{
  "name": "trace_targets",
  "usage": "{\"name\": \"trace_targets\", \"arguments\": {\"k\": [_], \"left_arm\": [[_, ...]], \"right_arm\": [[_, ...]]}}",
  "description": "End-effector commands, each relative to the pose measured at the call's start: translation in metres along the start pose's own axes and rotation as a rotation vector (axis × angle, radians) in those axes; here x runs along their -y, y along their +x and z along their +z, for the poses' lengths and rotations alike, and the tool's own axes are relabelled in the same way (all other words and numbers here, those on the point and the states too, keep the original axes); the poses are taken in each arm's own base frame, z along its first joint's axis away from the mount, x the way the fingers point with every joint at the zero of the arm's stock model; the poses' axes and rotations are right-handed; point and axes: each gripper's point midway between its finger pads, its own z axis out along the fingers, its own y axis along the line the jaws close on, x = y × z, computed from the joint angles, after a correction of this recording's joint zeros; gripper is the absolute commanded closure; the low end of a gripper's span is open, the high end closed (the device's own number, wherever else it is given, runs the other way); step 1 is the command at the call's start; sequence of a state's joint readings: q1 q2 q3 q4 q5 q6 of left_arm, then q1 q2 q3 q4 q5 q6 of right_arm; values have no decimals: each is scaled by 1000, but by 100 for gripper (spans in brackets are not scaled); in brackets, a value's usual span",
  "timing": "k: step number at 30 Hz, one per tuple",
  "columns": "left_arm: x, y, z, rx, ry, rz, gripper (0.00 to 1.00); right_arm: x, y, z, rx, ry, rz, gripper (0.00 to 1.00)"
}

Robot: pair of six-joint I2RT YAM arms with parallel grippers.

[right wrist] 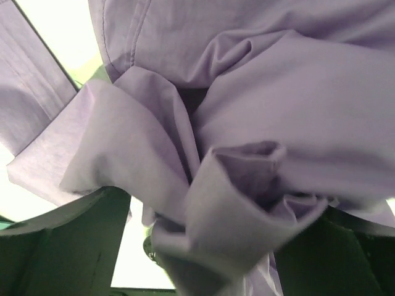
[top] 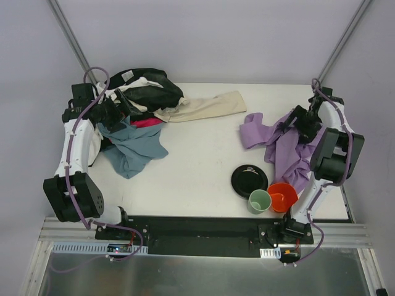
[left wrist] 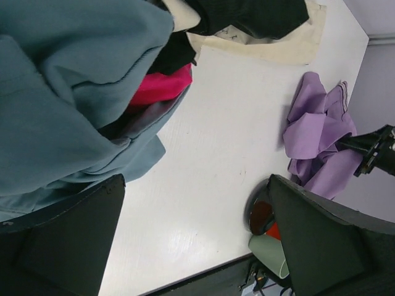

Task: Pick out a specific cloth from the pile

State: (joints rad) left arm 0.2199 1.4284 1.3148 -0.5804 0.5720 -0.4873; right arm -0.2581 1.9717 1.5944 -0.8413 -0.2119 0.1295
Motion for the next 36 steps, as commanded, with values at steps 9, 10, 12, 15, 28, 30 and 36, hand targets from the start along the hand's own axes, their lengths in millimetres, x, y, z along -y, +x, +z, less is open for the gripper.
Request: {"name": "trace_targets", "arguments": {"k": [9, 10, 12, 15, 28, 30, 36], "left_arm": [[31, 13, -5, -22, 63, 181, 1], [28, 15, -5, -27, 46, 193, 1], [23, 23, -5, -46, 10, 226, 1], [12, 34, -5, -71, -63, 247, 1], [-29, 79, -24, -86, -249, 374, 1], [-32, 83, -30, -73, -251, 386, 1], [-37, 92, -42, -36, -257, 397, 1]], "right_arm": [[-29, 5, -109, 205, 98, -120, 2], [-29, 5, -112, 225, 121, -132, 1], [-35, 12, -119, 245, 128, -167, 0], [-50, 25, -128, 267, 114, -224, 4], [-88, 87, -155, 358, -18, -359, 4], [-91, 95, -164, 403, -66, -367, 4], [-81, 108, -198, 582, -178, -361, 4]]}}
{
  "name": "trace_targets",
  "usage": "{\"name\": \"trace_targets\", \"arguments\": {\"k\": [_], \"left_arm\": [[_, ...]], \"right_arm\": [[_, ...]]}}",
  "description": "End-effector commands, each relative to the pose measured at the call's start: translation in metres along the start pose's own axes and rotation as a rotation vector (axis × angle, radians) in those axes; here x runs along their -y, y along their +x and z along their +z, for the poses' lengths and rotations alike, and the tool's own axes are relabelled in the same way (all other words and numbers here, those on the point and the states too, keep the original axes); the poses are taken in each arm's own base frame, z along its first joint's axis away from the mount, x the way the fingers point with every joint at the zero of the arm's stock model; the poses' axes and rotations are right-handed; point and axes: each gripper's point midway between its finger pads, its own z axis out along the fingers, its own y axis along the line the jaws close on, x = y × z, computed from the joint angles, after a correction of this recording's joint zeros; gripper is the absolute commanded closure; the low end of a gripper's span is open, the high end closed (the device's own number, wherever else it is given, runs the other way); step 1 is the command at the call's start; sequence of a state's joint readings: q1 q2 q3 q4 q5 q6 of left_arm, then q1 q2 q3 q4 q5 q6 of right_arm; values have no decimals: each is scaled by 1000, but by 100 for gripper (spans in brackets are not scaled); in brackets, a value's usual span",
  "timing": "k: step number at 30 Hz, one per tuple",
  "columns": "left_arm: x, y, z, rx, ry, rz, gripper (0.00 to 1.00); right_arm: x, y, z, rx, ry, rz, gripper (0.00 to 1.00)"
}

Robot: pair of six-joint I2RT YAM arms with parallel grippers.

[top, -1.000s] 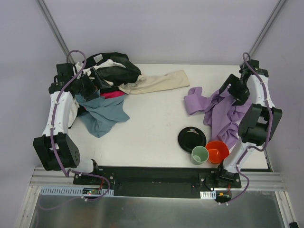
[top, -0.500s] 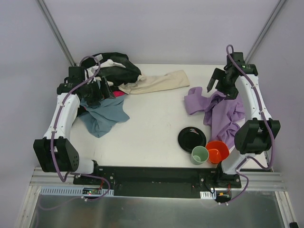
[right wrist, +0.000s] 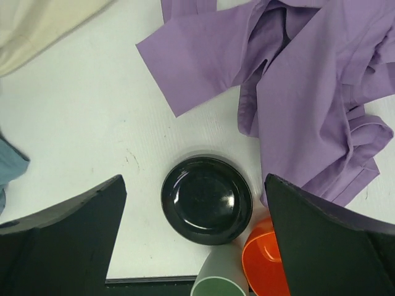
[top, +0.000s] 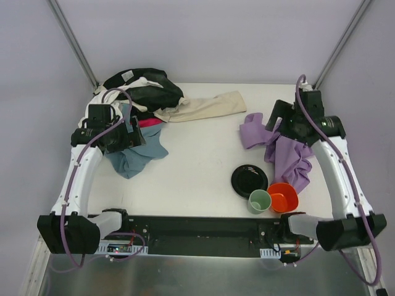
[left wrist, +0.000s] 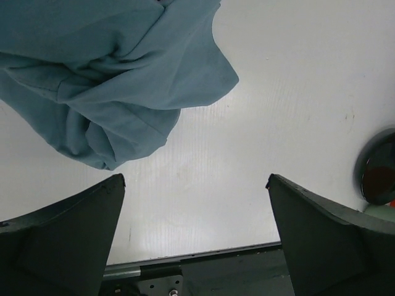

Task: Pick out a specific cloth from the pile

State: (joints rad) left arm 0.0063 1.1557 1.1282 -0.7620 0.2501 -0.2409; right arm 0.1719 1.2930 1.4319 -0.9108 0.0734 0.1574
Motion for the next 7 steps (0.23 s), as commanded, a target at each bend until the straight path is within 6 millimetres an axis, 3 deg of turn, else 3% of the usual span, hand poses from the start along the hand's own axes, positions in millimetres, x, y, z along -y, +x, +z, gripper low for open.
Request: {"name": "trace_targets", "arguments": {"k": [1, 7], "left_arm": [[-8, 5, -10, 39, -38, 29, 1], [-11, -6, -20, 146, -64, 21, 1]], "right_arm": [[2, -17, -33, 208, -48, 33, 4], [19, -10, -46, 322, -38, -12, 4]]}}
